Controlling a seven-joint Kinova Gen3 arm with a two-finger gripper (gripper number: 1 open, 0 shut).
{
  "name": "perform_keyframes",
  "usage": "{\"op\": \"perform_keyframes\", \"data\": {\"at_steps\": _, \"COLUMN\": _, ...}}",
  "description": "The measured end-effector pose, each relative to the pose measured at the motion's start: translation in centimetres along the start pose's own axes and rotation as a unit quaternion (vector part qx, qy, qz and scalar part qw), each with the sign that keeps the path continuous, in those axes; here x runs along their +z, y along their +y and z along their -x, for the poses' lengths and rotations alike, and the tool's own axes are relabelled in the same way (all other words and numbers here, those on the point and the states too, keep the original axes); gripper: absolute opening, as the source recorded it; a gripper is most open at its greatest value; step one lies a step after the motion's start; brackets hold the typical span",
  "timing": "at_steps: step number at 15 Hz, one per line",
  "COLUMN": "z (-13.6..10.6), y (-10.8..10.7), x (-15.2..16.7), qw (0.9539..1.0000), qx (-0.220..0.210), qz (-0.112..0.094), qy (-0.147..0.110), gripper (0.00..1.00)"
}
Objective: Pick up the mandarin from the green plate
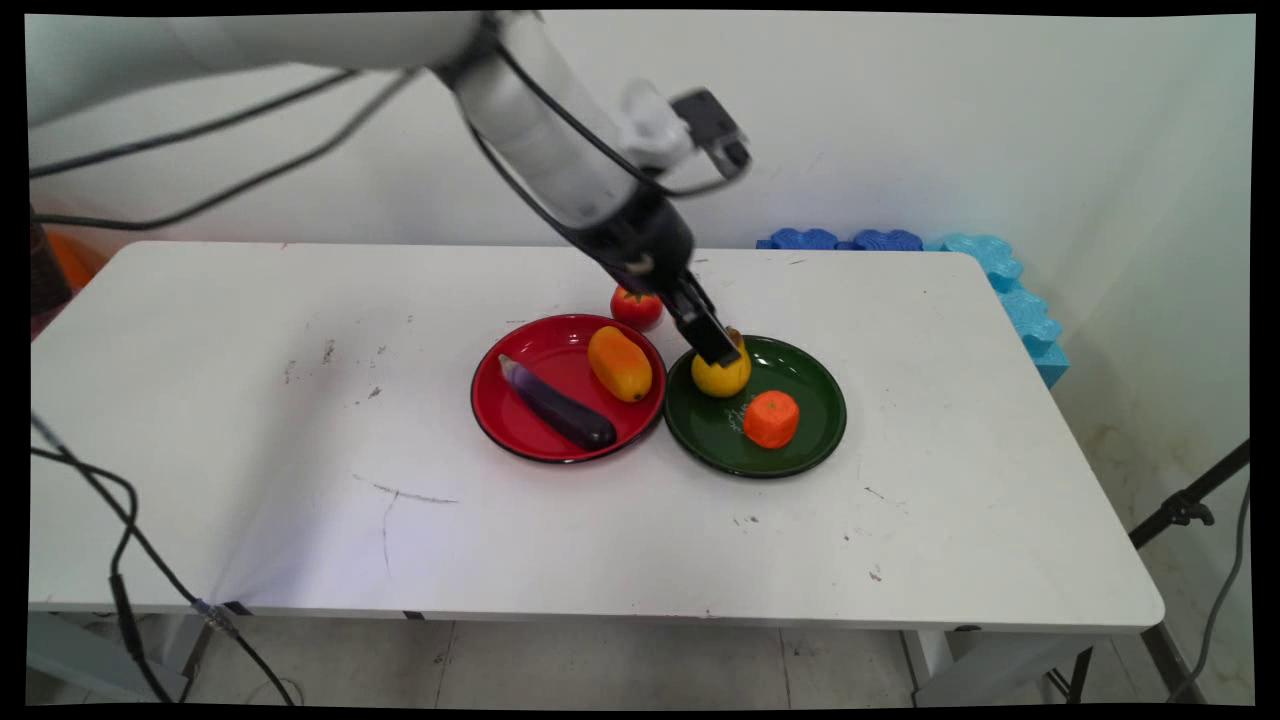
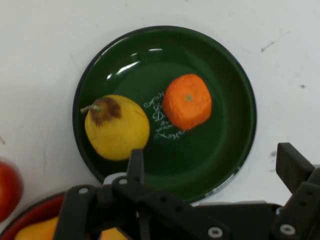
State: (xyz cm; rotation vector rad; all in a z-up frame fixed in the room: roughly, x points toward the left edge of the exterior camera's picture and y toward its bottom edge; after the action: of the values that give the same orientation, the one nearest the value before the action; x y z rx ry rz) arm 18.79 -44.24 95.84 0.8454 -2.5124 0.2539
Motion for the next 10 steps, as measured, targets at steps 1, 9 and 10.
{"op": "perform_keyframes", "data": {"at_steps": 1, "z": -0.3, "y": 0.0, "x": 0.9, "qw": 1.0, "qx": 0.001, "qz": 0.0, "qy": -0.003, "gripper": 1.0}}
{"op": "perform_keyframes", "data": {"at_steps": 9, "z": -1.6, "y": 0.0, "x": 10.4, "qw": 0.9994, "qx": -0.002, "qz": 0.002, "qy": -0.033, "gripper": 1.0}}
{"op": "perform_keyframes", "data": {"at_steps": 10, "z": -1.7, "y": 0.0, "x": 11.4, "qw": 0.9994, "qx": -0.002, "qz": 0.003, "qy": -0.034, "gripper": 1.0}}
